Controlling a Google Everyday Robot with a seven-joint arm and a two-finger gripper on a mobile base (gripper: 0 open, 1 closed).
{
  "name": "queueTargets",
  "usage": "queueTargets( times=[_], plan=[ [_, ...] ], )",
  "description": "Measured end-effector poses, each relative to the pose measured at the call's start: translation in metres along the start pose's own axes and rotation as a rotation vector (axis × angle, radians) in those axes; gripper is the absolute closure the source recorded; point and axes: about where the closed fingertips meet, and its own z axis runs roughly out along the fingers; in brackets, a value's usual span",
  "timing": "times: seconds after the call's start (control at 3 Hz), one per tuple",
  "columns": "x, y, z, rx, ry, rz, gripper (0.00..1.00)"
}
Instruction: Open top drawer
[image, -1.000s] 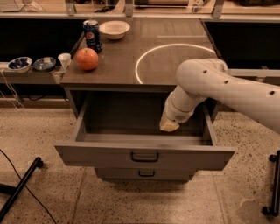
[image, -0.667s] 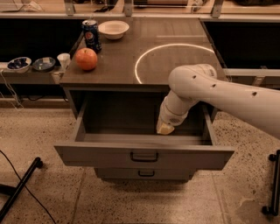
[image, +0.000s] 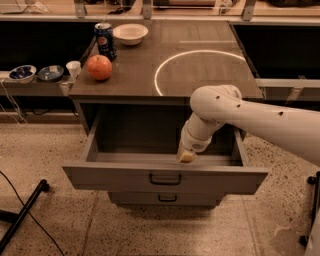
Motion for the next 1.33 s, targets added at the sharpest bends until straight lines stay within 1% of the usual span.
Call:
queueTargets(
  times=[0.33,0.67,1.0,1.33],
  plan=[
    [-0.002,0.030,-0.004,-0.059,-0.039,-0.008,1.00],
    [-0.002,0.030,-0.004,-0.059,-0.039,-0.008,1.00],
    [-0.008,0.060,-0.015,-0.101,-0.101,-0.011,1.00],
    [-0.009,0.059,-0.015,-0.101,-0.101,-0.011,1.00]
  ],
)
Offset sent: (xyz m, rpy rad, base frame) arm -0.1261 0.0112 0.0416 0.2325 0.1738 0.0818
